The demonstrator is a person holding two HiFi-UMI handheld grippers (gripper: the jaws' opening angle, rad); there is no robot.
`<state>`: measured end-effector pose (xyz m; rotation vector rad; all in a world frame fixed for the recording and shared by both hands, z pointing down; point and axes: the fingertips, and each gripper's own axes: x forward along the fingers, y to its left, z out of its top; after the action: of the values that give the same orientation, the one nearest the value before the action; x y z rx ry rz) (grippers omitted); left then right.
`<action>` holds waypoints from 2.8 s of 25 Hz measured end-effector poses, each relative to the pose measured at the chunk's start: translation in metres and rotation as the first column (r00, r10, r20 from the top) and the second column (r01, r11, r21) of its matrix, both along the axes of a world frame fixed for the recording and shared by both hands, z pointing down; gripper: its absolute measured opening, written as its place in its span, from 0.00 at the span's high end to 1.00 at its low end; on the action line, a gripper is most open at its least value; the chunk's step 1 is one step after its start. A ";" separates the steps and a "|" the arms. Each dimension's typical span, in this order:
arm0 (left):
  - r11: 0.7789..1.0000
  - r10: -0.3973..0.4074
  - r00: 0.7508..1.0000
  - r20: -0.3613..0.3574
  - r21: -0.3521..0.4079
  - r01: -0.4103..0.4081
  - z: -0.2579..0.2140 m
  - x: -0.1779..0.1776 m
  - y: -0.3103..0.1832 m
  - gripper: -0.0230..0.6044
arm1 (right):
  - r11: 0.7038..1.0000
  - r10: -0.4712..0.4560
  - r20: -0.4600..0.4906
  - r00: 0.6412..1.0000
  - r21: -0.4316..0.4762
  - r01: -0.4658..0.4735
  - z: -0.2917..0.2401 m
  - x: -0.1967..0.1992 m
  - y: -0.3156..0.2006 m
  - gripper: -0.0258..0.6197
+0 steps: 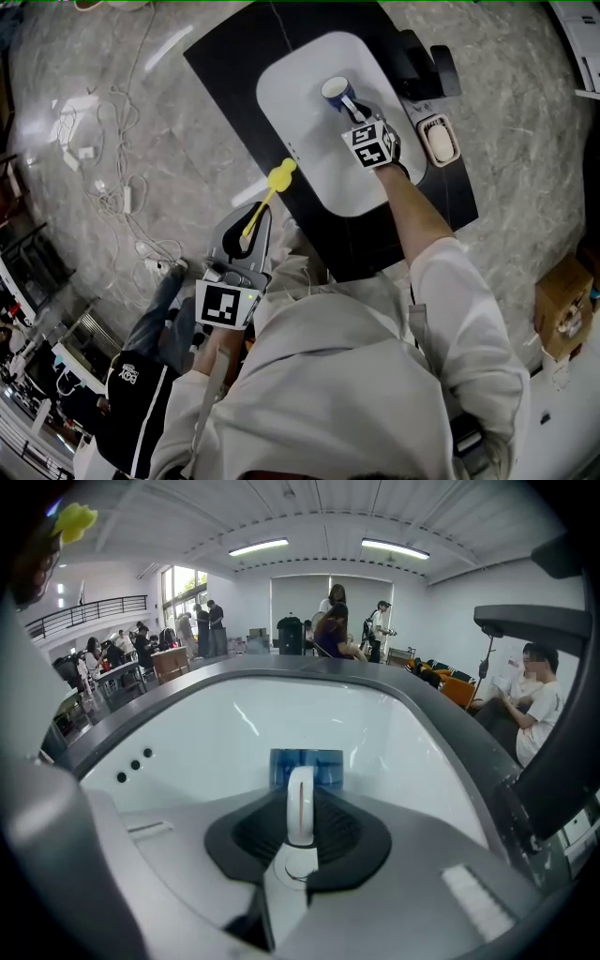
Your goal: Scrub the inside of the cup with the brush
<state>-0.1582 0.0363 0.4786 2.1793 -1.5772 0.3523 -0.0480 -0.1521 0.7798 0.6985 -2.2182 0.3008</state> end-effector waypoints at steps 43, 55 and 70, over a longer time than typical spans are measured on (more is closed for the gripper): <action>0.942 0.254 0.965 -0.059 0.242 -0.233 -0.099 0.068 -0.021 0.90 | 0.672 -0.346 -0.181 0.921 0.637 0.378 -0.358 0.087 0.120 0.88; 0.808 0.543 0.838 0.053 0.241 -0.538 -0.110 0.131 -0.029 0.90 | 0.510 -0.420 -0.352 0.836 0.671 0.538 -0.384 0.089 0.144 0.88; 0.701 0.624 0.758 0.190 0.292 -0.651 -0.129 0.147 -0.040 0.91 | 0.491 -0.445 -0.388 0.807 0.648 0.582 -0.387 0.093 0.166 0.88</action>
<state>-0.0112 -0.0041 0.3492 3.0000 -0.8885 0.3857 0.0453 0.0144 0.3932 0.3733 -2.2137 -1.0246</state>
